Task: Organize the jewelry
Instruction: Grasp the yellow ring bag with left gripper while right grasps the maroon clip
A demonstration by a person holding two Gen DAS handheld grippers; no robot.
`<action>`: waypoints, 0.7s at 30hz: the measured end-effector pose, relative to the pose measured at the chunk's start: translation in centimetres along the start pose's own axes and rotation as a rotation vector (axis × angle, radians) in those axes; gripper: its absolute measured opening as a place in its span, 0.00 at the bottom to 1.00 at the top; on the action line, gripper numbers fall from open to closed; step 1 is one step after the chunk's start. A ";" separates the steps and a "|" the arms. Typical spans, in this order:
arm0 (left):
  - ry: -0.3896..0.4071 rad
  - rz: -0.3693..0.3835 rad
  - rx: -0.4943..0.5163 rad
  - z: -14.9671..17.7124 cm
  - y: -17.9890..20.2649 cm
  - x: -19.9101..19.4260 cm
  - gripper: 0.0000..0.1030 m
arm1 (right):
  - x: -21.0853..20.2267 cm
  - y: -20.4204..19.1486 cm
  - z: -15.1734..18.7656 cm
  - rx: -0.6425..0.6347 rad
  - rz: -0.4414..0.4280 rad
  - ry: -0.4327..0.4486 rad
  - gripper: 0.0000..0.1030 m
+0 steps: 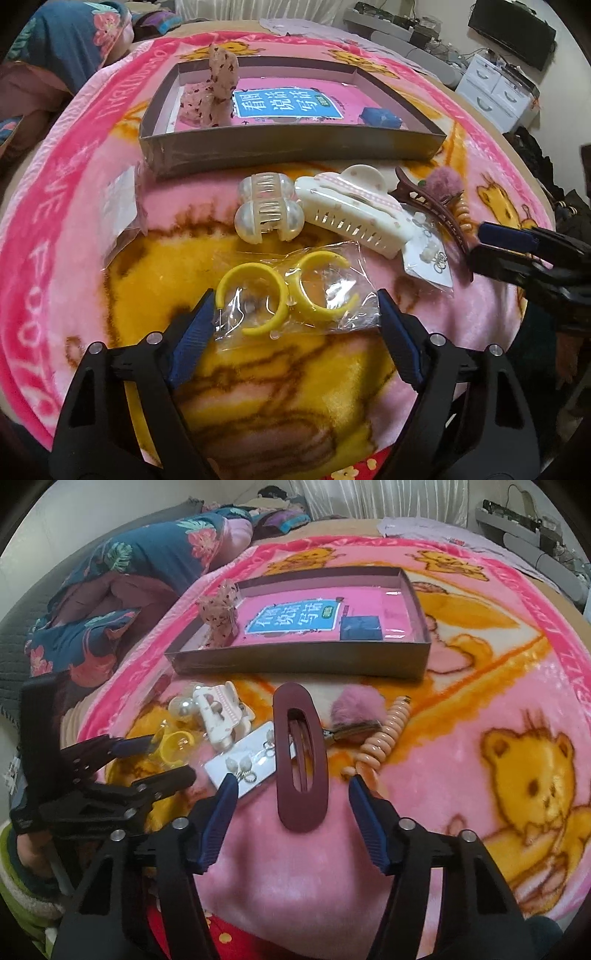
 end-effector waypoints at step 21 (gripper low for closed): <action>0.025 0.069 -0.032 0.4 -0.2 -2.0 0.73 | 0.6 -0.1 -2.0 -0.010 0.020 0.082 0.31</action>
Point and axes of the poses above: each gripper's, at about its wrist camera, not at the fingertips, and x roughly the way its jaws point, y to its right, z to its underside, the point moved 8 cm from there along x, roughly the way its jaws point, and after that the axes turned 8 degrees about z, right-handed, at the moved point
